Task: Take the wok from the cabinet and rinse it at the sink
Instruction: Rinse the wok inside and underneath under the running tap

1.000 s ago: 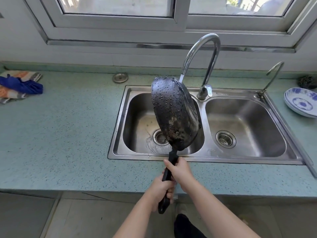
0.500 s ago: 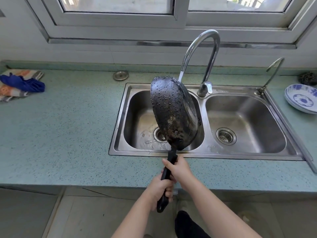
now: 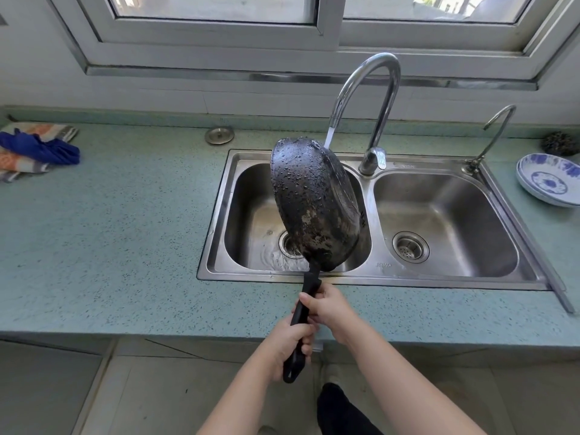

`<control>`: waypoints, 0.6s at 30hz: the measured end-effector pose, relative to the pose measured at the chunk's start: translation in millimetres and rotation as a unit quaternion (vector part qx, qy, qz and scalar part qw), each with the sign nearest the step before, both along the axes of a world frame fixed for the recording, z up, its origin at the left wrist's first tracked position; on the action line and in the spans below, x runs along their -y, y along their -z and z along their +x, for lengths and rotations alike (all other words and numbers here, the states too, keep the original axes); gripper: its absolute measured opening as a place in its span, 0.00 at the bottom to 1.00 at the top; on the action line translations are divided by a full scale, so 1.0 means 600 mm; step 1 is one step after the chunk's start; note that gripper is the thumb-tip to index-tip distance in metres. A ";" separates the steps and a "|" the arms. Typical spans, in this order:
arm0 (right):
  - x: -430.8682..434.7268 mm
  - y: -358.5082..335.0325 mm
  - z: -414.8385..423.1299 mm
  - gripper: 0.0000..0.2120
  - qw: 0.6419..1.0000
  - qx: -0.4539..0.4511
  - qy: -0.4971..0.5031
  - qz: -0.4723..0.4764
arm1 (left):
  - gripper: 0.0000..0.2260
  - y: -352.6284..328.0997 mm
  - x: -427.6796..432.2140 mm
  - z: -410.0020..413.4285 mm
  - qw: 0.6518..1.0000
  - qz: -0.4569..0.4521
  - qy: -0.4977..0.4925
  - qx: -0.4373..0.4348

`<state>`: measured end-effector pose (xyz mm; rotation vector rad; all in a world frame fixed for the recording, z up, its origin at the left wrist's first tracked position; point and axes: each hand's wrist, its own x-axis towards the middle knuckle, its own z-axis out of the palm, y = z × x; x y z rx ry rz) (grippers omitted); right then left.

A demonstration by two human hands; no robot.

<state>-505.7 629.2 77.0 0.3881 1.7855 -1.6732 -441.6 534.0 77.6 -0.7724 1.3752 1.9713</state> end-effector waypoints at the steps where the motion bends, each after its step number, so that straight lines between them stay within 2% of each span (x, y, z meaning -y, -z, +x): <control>1: 0.002 0.000 0.000 0.05 1.000 0.000 0.002 0.005 | 0.06 -0.003 0.001 0.000 1.000 -0.013 0.008 0.006; 3: 0.004 -0.003 0.000 0.07 1.000 -0.007 0.005 0.009 | 0.06 -0.011 0.000 -0.002 0.998 -0.054 0.023 0.013; 5: 0.005 -0.006 0.000 0.09 1.000 -0.010 0.009 0.005 | 0.07 -0.016 -0.005 -0.002 0.989 -0.146 0.036 0.001; 7: 0.007 -0.007 0.002 0.09 1.000 -0.011 0.005 0.011 | 0.07 -0.014 -0.012 0.003 0.961 -0.269 0.061 -0.032; 9: 0.011 -0.007 0.003 0.10 1.000 -0.013 0.003 0.021 | 0.05 -0.009 -0.019 0.011 0.937 -0.340 0.055 -0.053; 12: 0.013 -0.006 0.003 0.11 1.000 -0.014 0.003 0.020 | 0.04 -0.003 -0.023 0.017 0.931 -0.358 0.030 -0.056; 18: 0.012 -0.004 0.002 0.10 1.000 -0.017 -0.002 0.017 | 0.07 -0.001 -0.020 0.017 0.936 -0.345 0.040 -0.066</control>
